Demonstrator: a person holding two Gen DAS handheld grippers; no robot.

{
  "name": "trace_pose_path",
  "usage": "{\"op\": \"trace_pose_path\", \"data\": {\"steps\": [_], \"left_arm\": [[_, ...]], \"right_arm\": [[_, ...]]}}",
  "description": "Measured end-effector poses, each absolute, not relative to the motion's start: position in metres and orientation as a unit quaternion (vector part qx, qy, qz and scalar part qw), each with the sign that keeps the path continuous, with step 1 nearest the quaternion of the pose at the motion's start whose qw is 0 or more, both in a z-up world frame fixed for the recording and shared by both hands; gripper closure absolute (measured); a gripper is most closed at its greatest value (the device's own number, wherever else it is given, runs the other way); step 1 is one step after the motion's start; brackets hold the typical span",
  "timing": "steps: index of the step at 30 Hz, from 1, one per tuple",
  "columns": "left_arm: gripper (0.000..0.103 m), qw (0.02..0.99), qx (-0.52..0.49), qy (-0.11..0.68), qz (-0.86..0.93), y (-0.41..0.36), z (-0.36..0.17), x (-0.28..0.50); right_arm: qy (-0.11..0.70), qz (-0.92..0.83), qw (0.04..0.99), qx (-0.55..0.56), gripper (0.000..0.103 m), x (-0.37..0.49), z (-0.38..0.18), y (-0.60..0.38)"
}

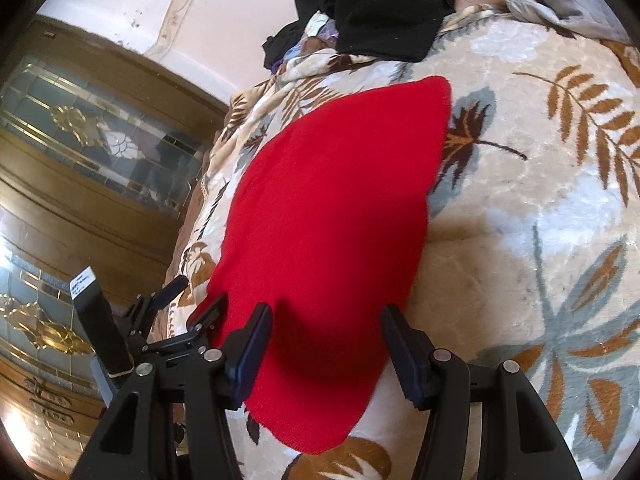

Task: Fold small clothes
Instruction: 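Press the red bundle flat with both open tools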

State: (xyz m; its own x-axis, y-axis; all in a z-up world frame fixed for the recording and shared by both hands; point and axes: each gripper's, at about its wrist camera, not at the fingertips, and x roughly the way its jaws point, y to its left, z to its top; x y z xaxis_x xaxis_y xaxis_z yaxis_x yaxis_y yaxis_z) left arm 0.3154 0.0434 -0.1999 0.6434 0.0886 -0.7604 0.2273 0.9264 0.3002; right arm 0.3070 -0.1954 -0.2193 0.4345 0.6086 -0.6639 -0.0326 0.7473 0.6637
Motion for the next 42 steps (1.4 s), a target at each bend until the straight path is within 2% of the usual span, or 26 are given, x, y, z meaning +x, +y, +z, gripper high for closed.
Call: {"op": "trace_pose_path", "data": {"steps": [42], "left_arm": [[0.015, 0.895, 0.135, 0.422, -0.049, 0.048, -0.182, 0.336]], "right_arm": [[0.462, 0.192, 0.788, 0.359, 0.042, 0.302, -0.219, -0.219]]}}
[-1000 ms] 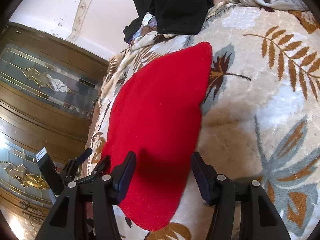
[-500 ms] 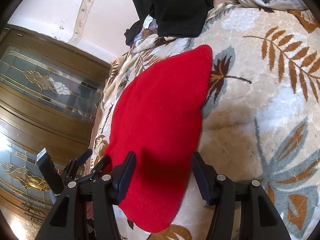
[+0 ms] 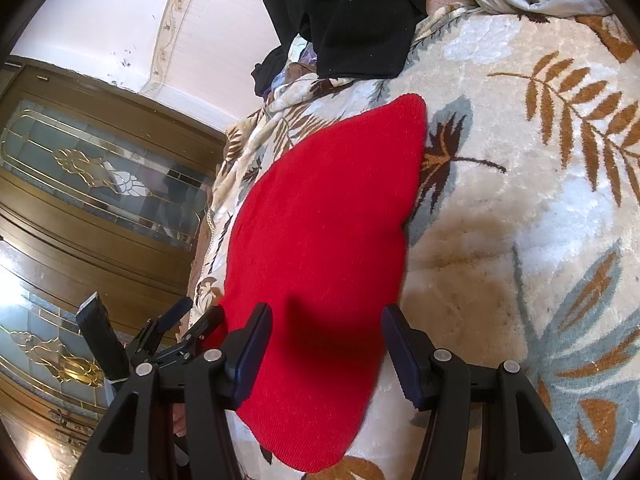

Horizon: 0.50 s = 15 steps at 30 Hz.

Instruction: Fold small clothes

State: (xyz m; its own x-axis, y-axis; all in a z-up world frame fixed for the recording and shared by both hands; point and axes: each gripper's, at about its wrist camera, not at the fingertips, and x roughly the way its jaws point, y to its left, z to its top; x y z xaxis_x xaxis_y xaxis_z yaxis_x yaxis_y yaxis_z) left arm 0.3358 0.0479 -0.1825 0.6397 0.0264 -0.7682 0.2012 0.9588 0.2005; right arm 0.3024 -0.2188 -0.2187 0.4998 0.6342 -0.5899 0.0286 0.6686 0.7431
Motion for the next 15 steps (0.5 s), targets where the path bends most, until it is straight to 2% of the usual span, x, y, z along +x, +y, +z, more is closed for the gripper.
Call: {"op": "trace_pose_path", "data": {"steps": [4, 15], "left_arm": [[0.015, 0.894, 0.126, 0.426, -0.051, 0.048, -0.183, 0.34], [0.015, 0.892, 0.113, 0.434, -0.058, 0.048, -0.185, 0.348]], "right_arm": [[0.458, 0.192, 0.786, 0.368, 0.035, 0.303, -0.22, -0.221], [0.459, 0.196, 0.766, 0.406, 0.033, 0.314, -0.237, -0.221]]}}
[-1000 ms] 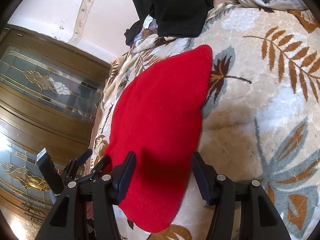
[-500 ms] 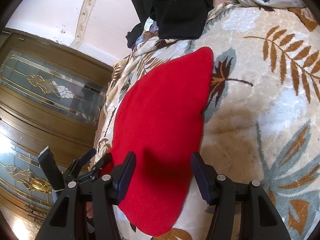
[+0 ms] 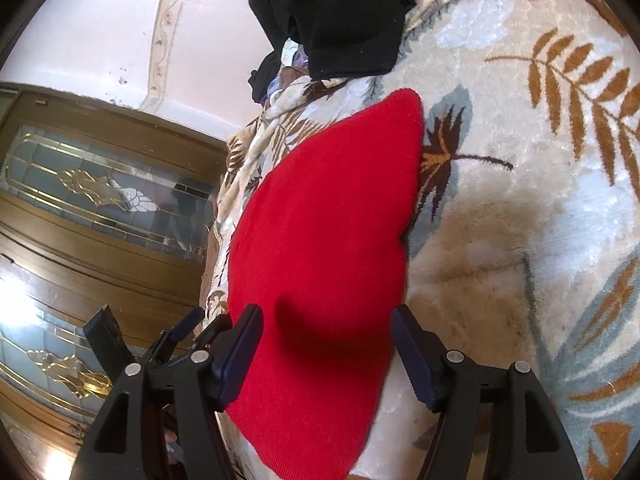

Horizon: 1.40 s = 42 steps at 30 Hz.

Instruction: Fold small clothes

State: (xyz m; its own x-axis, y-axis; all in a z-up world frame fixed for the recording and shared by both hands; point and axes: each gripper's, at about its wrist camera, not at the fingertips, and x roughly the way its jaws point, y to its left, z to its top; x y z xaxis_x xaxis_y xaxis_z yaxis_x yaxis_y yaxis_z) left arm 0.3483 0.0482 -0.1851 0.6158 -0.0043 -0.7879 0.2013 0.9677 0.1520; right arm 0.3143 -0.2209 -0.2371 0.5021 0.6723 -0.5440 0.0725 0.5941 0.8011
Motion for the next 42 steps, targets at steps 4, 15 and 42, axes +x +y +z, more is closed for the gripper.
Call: {"op": "trace_pose_path", "data": {"steps": [4, 15, 42], "left_arm": [[0.015, 0.889, 0.104, 0.441, -0.066, 0.05, -0.187, 0.351], [0.015, 0.844, -0.066, 0.498, -0.186, 0.074, -0.193, 0.366], [0.056, 0.775, -0.211, 0.54, -0.252, 0.079, -0.234, 0.386]], "right_arm": [[0.469, 0.201, 0.754, 0.413, 0.028, 0.321, -0.248, -0.214], [0.459, 0.22, 0.738, 0.444, 0.019, 0.333, -0.262, -0.205], [0.423, 0.216, 0.792, 0.384, 0.044, 0.34, -0.245, -0.187]]}}
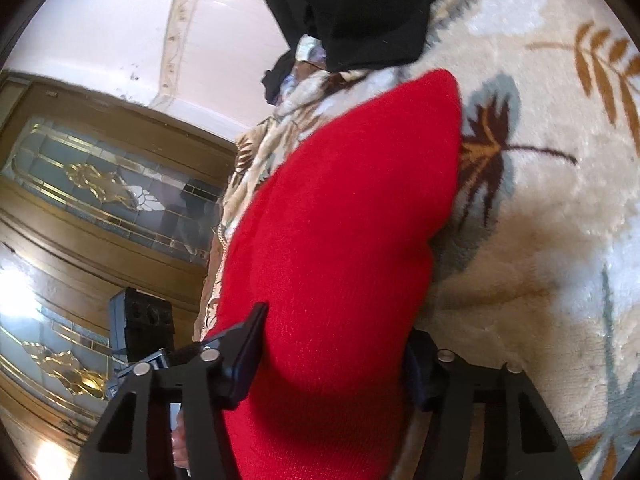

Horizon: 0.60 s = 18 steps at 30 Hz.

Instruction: Fold small clothes

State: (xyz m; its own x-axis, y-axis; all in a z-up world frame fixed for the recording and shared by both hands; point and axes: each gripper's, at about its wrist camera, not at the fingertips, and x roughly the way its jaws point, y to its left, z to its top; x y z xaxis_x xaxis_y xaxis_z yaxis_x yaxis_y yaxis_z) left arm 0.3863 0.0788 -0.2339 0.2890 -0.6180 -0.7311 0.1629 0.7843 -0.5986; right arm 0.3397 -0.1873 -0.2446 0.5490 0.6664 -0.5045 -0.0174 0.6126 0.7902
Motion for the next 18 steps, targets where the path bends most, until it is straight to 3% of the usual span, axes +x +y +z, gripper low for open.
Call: {"op": "trace_pose_path", "data": {"steps": [7, 18], "left_arm": [[0.063, 0.789, -0.185, 0.526, -0.26, 0.071, -0.22, 0.381], [0.064, 0.791, -0.16, 0.513, -0.291, 0.037, -0.199, 0.358]], "right_arm": [[0.407, 0.226, 0.806, 0.365, 0.05, 0.338, -0.231, -0.186], [0.38, 0.224, 0.835, 0.329, 0.051, 0.316, -0.193, -0.205]]}}
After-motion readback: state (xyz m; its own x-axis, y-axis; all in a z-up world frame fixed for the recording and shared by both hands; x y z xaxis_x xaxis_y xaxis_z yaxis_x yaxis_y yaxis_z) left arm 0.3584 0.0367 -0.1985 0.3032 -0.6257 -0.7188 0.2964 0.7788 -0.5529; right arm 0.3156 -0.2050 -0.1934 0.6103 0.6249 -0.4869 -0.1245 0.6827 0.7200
